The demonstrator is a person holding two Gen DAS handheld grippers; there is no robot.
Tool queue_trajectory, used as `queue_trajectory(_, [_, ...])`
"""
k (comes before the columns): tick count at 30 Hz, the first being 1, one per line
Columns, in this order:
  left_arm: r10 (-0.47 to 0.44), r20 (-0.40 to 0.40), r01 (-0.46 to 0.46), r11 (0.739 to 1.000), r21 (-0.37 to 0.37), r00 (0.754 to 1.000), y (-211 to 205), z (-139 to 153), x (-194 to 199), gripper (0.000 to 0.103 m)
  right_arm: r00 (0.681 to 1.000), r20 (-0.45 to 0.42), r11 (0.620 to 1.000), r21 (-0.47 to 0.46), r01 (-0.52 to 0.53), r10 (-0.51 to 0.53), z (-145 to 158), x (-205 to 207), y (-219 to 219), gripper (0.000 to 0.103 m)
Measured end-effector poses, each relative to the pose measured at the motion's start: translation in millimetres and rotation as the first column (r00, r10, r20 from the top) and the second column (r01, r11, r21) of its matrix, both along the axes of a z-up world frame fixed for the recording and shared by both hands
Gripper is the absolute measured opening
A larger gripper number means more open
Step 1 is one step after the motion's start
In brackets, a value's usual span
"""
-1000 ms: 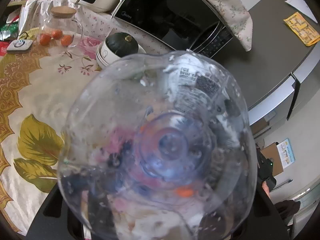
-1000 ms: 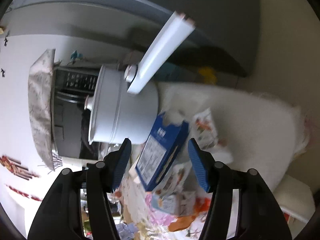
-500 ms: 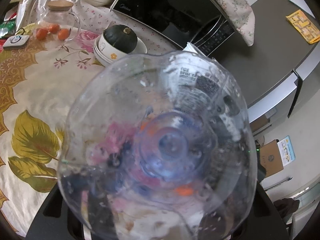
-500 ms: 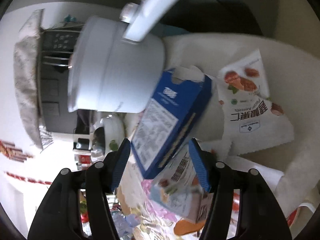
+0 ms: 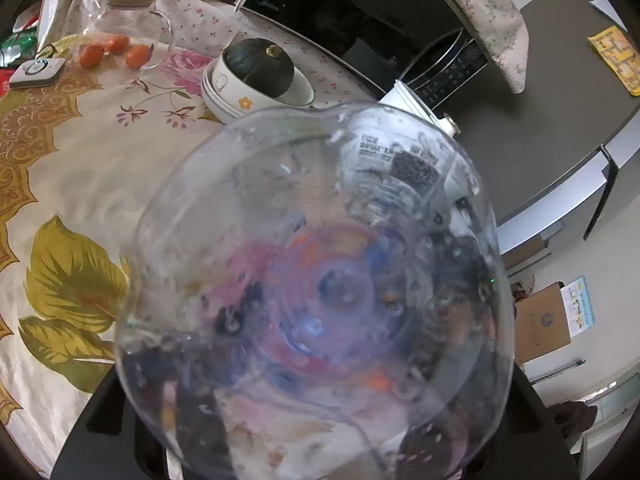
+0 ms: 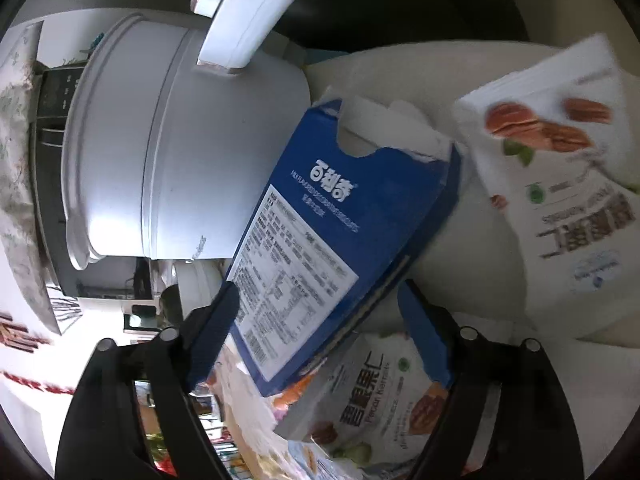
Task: Collect trash
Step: 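Raise the blue box with the right gripper while the left gripper holds the bottle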
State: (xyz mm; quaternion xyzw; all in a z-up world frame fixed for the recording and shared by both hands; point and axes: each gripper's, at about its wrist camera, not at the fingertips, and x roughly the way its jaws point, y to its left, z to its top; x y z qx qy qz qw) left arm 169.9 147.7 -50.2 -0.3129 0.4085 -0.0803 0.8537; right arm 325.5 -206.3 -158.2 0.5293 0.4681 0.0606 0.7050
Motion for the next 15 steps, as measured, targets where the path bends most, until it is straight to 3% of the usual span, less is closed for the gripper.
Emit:
queue_trajectory(8, [0.013, 0.005, -0.013, 1.0, 0.008, 1.0, 8.9, 0.7, -3.6, 0.05, 0.995, 0.091, 0.995, 0.092, 0.027, -0.035, -6.6, -16.3, -4.7, 0.032])
queue_trajectory(15, [0.017, 0.041, -0.017, 1.0, 0.005, 0.999, 10.1, 11.8, -13.2, 0.05, 0.982, 0.186, 0.999, 0.039, -0.026, 0.019, 32.0, -33.2, 2.4, 0.024])
